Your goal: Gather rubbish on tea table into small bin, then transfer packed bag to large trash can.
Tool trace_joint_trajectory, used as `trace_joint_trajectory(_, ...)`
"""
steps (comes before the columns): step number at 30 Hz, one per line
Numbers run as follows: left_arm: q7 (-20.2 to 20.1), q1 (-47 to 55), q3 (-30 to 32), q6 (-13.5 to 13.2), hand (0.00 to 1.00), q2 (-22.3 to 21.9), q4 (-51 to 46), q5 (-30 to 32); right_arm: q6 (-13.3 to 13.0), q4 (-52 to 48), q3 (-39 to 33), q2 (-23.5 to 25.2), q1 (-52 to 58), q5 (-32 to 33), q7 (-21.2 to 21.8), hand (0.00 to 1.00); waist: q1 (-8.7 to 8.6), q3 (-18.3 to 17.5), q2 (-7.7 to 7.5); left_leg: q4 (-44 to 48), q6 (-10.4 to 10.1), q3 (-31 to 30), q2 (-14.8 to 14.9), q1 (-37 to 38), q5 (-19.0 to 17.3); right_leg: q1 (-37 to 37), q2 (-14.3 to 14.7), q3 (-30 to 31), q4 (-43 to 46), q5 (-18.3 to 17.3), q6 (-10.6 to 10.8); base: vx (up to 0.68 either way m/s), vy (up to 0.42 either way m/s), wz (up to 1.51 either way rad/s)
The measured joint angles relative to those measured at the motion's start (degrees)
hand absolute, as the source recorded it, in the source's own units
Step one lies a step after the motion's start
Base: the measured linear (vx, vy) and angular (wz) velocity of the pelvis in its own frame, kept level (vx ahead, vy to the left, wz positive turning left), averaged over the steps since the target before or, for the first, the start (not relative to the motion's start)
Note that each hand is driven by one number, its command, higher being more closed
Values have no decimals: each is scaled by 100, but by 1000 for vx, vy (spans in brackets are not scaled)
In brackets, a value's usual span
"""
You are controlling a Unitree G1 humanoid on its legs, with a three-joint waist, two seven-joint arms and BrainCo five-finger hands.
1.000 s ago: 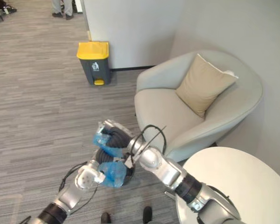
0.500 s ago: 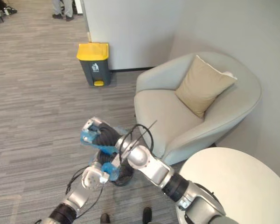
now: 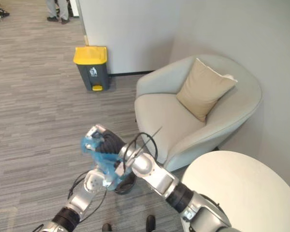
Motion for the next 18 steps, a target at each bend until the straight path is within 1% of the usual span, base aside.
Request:
trace_joint_trajectory(1, -1, 50, 56, 1, 100, -2, -11, -44, -10, 102, -32, 3, 131, -174, 4, 0, -3, 0, 1, 0, 0, -2, 1, 6, 0, 7, -6, -2, 0, 0, 0, 0, 0, 0)
trace_joint_trajectory(5, -1, 209, 174, 1, 100, -16, -229, -239, -19, 137, -365, -25, 449, -742, -55, 0, -2, -1, 3, -1, 1, -35, 0, 9, 0, 25, -23, -30, 0, -1, 3, -5, 0, 3)
trace_joint_trajectory(8, -1, 234, 218, 0, 100, -14, -359, -273, -22, 260, -446, -68, 523, -956, -92, 0, -3, -5, 9, -1, 2, -68, -3, 9, 1, 39, -36, -53, 0, -2, 4, -1, 0, 5)
trace_joint_trajectory(12, -3, 314, 232, -4, 100, -7, -574, -387, -24, 422, -474, -268, 648, -1370, -125, 0, 2, -14, 25, -1, 4, -122, -17, 9, 2, 68, -57, -113, 0, -11, 17, 0, 0, 7)
trace_joint_trajectory(16, -25, 374, 356, -4, 100, -10, -635, -481, -32, 458, -684, -527, 707, -2030, -325, 0, 3, -13, 26, -1, 8, -160, -34, 7, 4, 86, -78, -148, 0, -19, 28, -1, 2, 4)
trace_joint_trajectory(18, -45, 455, 452, -5, 100, -3, -777, -484, -51, 449, -719, -684, 707, -2262, -396, 0, 9, -13, 27, -1, 9, -171, -38, 3, 3, 87, -82, -158, 0, -21, 31, -1, 0, 2)
